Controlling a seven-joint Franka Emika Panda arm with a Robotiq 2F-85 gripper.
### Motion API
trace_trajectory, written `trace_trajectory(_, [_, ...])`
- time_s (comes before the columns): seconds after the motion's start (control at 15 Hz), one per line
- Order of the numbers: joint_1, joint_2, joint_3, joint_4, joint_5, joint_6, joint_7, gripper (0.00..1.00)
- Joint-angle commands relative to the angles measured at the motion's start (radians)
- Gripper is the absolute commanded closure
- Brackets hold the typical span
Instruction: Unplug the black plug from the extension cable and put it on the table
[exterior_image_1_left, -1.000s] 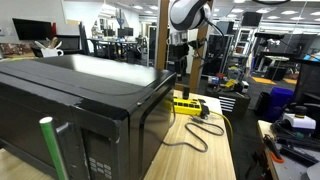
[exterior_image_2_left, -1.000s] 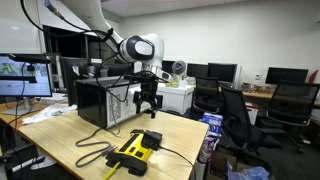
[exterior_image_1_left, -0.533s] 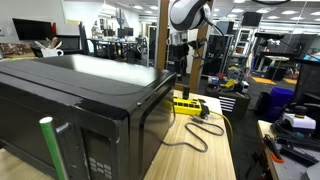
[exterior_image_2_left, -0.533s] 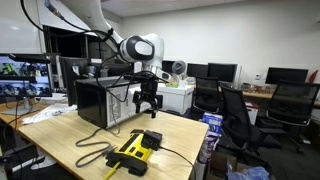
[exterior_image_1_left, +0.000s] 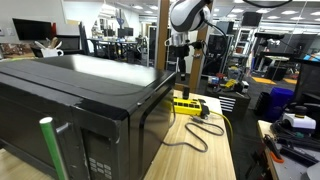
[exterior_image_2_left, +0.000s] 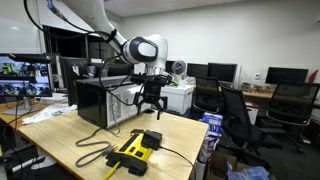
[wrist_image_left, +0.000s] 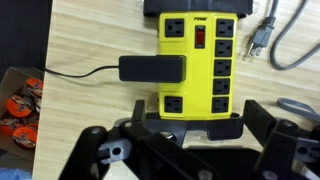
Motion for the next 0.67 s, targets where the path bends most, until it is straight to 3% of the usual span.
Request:
trace_trajectory(0.0, [-0.061,0.032,0.027,0.051,0.038,-0.010,-0.238,0.00])
trace_trajectory(0.6, [-0.127,0.064,0.028,0.096,0.073,-0.054,-0.803,0.00])
